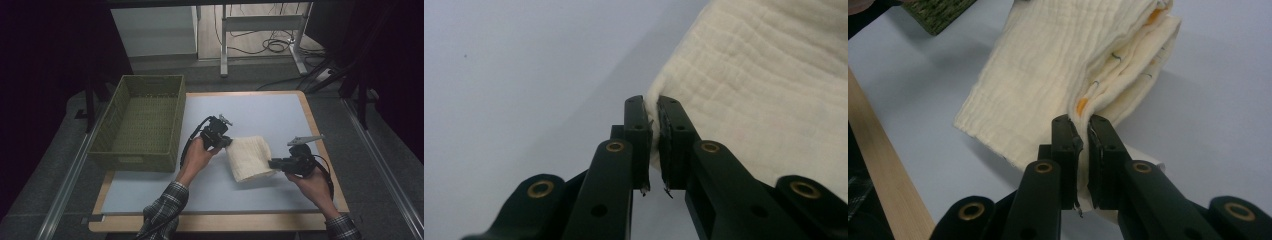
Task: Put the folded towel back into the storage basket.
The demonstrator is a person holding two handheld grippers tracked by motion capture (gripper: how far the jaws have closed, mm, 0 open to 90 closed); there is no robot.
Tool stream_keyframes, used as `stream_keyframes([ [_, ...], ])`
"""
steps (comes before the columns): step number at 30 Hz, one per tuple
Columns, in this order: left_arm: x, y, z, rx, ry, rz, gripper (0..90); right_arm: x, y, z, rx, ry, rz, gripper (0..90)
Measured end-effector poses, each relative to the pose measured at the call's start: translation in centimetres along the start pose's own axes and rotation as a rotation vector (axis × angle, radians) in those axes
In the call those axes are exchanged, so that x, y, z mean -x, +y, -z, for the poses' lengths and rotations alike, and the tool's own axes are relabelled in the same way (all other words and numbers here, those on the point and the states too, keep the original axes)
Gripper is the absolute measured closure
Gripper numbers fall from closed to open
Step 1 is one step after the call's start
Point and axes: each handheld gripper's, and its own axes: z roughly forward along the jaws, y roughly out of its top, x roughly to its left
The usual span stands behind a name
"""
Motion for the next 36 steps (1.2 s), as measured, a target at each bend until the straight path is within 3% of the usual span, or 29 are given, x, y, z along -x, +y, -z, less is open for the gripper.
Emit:
stream_keyframes([
  [13,-1.2,-0.2,3.6,-0.005,0.054,0.001,84.0,-1.6,2.5,-0.7,0.011,0.033,0.033,82.8],
  [26,-3.4,-0.9,8.7,-0.011,0.127,0.006,84.1,-4.3,6.6,-2.0,0.026,0.086,0.079,82.8],
  [31,-4.2,-0.9,10.5,-0.010,0.146,0.006,84.1,-5.2,8.1,-2.6,0.024,0.086,0.101,82.8],
  [36,-4.9,-0.9,11.6,-0.017,0.169,0.006,84.1,-5.8,9.4,-3.3,0.026,0.098,0.110,82.8],
])
